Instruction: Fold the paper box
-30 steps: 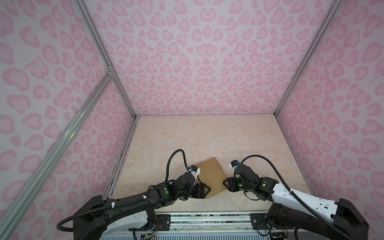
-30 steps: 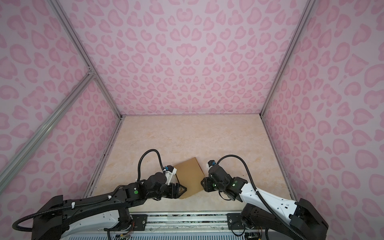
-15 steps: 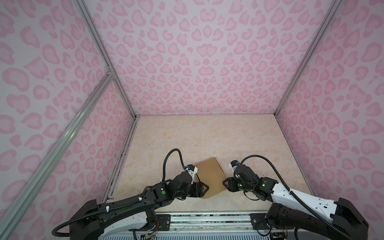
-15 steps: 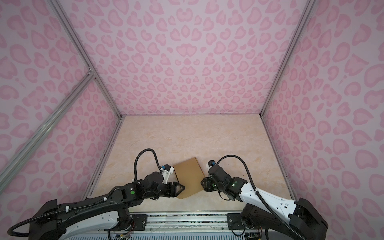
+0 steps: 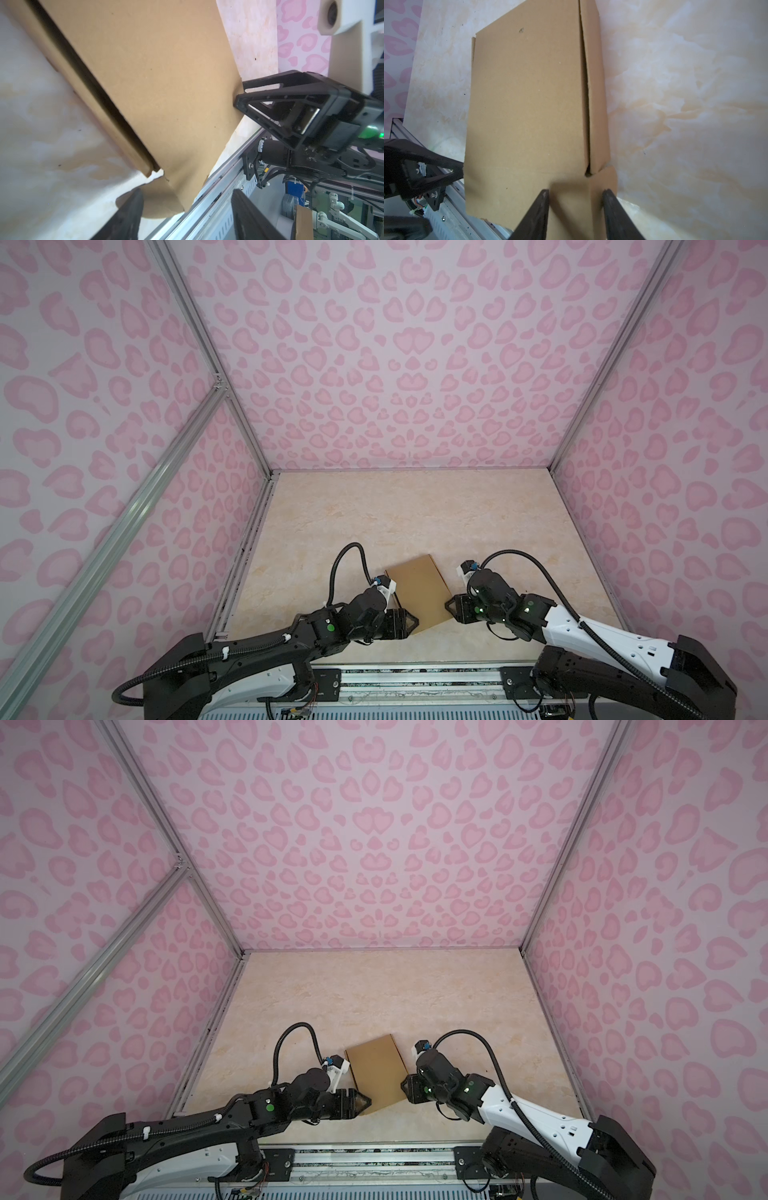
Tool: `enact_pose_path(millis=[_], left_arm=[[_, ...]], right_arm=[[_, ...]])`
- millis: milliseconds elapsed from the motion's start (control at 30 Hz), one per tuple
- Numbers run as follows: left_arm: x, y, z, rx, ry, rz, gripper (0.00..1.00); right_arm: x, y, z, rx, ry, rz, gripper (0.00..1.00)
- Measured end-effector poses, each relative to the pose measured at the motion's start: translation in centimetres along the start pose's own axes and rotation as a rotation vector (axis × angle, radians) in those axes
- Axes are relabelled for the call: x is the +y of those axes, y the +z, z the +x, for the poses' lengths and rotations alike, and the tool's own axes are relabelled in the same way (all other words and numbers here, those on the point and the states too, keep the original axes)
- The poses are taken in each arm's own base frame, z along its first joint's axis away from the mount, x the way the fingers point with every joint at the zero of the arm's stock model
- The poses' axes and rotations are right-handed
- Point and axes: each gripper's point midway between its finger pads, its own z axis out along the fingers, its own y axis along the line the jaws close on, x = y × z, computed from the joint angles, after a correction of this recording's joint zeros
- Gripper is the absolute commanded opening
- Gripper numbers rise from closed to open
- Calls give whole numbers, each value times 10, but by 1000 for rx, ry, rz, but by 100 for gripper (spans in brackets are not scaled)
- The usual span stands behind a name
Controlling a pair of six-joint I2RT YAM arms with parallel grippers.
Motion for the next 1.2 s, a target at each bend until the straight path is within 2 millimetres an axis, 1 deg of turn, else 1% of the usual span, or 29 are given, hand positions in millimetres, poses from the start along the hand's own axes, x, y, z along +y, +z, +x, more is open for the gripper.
enact_pose_path(millis=[133,533,1200], left_arm=[[5,5,2,9,-3,-19,70],[8,7,1,4,-3,-26,69],[18,18,2,8,-4,-66,69]], right_arm=[[1,-1,0,-1,7,-5,44],[3,1,4,20,17,-11,43],[9,4,5,29,39,-32,42]])
